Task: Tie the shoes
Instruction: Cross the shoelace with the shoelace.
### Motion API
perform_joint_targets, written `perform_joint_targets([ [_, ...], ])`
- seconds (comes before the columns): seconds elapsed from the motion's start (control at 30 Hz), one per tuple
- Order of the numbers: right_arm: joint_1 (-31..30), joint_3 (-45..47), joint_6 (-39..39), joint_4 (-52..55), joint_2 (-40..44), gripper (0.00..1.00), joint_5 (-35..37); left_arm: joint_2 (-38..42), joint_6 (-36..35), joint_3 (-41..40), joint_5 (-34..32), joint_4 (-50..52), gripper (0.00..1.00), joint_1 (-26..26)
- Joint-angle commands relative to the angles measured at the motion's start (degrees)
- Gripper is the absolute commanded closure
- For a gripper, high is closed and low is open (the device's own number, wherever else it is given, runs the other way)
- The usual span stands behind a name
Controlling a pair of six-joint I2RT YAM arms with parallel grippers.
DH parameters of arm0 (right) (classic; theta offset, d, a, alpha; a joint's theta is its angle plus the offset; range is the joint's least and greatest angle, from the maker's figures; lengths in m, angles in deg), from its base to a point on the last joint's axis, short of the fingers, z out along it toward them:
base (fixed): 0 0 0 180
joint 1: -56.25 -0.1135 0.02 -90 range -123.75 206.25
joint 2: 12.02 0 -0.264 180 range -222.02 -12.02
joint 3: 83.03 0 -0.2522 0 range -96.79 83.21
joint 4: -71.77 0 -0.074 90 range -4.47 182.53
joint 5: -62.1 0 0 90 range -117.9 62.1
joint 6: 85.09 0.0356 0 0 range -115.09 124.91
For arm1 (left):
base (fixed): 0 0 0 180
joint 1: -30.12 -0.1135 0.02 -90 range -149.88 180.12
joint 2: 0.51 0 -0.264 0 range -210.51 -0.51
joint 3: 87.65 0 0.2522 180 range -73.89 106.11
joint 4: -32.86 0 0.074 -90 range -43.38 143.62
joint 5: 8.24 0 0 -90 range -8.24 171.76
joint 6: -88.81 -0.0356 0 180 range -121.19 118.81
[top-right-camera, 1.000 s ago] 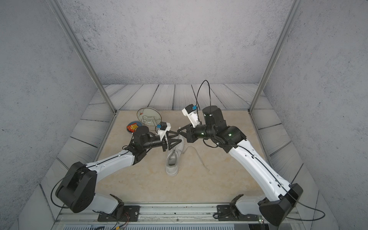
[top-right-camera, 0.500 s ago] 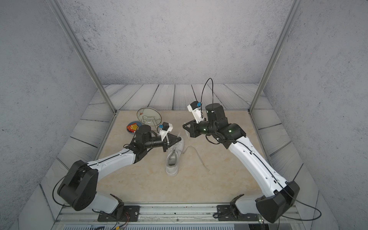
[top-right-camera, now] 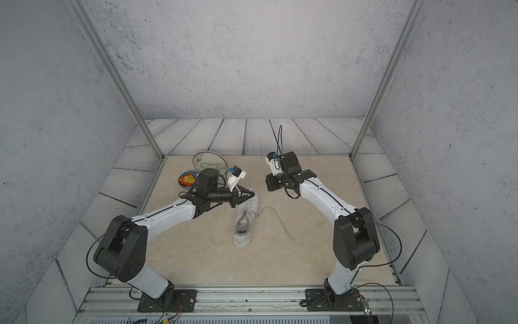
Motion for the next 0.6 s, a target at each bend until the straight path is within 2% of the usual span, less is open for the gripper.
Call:
perform_joint_targets([
  [0.0, 0.55, -2.36, -1.9, -1.8, -5.0, 0.94, 0.99, -2.88, 3.77, 3.27, 3.31, 4.3, 1.0, -1.2],
  [0.07, 1.09, -2.52, -1.56, -1.67, -6.01, 0.85, 1.2, -3.96, 5.04, 3.29, 3.57, 3.36, 1.0, -1.88],
  [0.23, 2.58, 0.29, -1.77, 0.91, -2.65, 0.47, 5.82, -6.64, 7.96, 3.98, 5.13, 1.95, 1.0, -3.39],
  [0.33, 3.17, 1.7, -1.74, 6.88, 0.06, 0.38, 11.37, -7.37, 9.36, 4.29, 6.05, 1.4, 1.0, -4.1],
  [0.57, 3.19, 10.95, 0.19, 13.79, 7.85, 0.31, 17.25, -7.85, 10.88, 4.28, 7.48, 0.62, 1.0, -5.24],
])
